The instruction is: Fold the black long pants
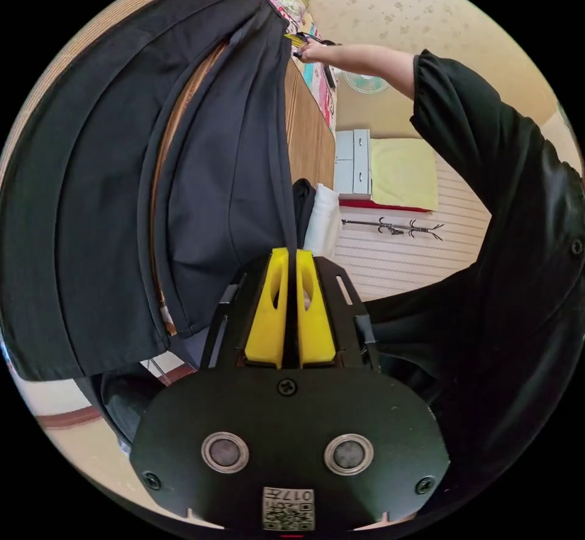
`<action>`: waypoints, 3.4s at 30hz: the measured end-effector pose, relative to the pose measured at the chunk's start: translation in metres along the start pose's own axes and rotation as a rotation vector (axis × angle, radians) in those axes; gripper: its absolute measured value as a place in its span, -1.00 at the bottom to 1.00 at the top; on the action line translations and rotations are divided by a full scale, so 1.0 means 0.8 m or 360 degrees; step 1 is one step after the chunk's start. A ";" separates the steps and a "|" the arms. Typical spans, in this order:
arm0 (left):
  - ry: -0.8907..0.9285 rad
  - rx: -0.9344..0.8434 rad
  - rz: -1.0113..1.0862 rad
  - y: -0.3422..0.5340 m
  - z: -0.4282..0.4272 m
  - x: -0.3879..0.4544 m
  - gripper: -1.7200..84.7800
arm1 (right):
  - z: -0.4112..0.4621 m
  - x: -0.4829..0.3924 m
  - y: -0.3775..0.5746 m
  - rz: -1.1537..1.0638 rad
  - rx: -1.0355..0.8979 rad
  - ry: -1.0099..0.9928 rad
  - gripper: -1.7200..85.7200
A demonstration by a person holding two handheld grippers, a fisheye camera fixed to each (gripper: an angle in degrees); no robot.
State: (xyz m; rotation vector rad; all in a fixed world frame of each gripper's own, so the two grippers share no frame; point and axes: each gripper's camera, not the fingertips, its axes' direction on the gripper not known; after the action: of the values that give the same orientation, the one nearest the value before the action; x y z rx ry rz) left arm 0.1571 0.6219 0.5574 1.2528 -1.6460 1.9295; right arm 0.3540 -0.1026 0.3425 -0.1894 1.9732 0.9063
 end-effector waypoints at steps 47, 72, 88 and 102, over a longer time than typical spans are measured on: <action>0.0023 -0.0223 0.0120 0.014 -0.249 -0.044 -0.96 | 0.237 -0.236 0.476 -0.0392 0.0096 0.0139 -0.88; -0.0247 -0.0550 0.0084 -0.010 -0.245 -0.061 -0.96 | 0.191 -0.042 0.659 -0.0074 -0.0293 -0.0213 -0.81; -0.0459 -0.0773 0.0204 -0.011 -0.213 -0.021 -0.95 | 0.191 -0.073 0.673 -0.0229 -0.0411 -0.0121 -0.90; -0.0350 -0.0715 0.0388 0.029 -0.201 -0.037 -0.96 | 0.173 -0.082 0.690 0.0020 -0.0490 0.0065 -0.89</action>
State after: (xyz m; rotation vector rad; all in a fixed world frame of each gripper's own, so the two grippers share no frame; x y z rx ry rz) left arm 0.0912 0.7704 0.5271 1.1513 -2.2763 1.4507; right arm 0.2291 0.3704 0.6412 -0.3740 1.8646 1.2210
